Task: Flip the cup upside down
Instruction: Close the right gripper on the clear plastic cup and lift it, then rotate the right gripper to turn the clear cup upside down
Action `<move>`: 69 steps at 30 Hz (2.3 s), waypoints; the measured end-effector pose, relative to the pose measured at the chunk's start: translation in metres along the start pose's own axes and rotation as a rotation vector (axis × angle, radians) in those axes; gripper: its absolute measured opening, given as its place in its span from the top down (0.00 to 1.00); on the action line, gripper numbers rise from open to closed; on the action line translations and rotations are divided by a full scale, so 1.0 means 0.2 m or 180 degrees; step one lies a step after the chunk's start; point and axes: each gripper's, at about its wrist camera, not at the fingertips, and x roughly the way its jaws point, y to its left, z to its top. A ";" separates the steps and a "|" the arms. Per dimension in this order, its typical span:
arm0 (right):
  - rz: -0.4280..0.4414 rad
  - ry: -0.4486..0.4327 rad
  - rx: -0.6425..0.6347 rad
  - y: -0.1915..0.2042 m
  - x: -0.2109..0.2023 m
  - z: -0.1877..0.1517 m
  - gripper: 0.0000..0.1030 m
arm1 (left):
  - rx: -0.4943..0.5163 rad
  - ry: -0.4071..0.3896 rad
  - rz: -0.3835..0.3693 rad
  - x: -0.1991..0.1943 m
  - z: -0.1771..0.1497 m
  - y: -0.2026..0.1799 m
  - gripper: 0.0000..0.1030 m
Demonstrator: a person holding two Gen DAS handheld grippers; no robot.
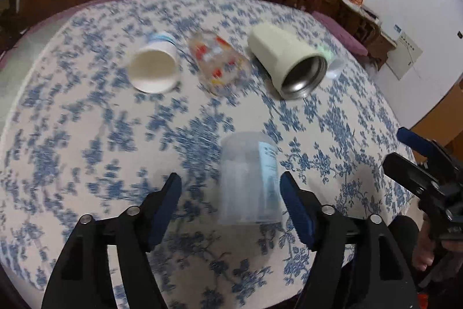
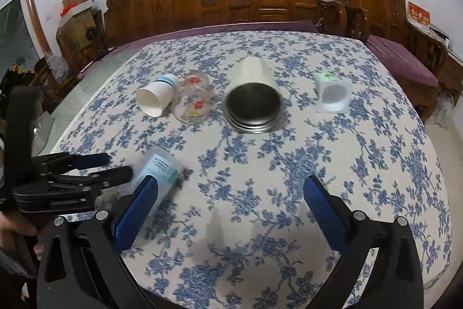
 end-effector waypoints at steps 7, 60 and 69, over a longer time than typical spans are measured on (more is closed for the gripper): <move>0.0187 0.0176 -0.0067 0.15 0.08 0.11 0.07 | -0.0025 -0.0471 0.0488 -0.25 0.00 0.18 0.08; 0.0320 0.0661 -0.0186 0.40 0.58 0.28 0.43 | -0.0348 -0.0656 0.0554 -0.41 -0.17 0.47 0.08; -0.0074 0.0151 -0.0762 0.48 0.53 0.20 0.43 | -0.0306 -0.0666 0.0575 -0.42 -0.16 0.44 0.08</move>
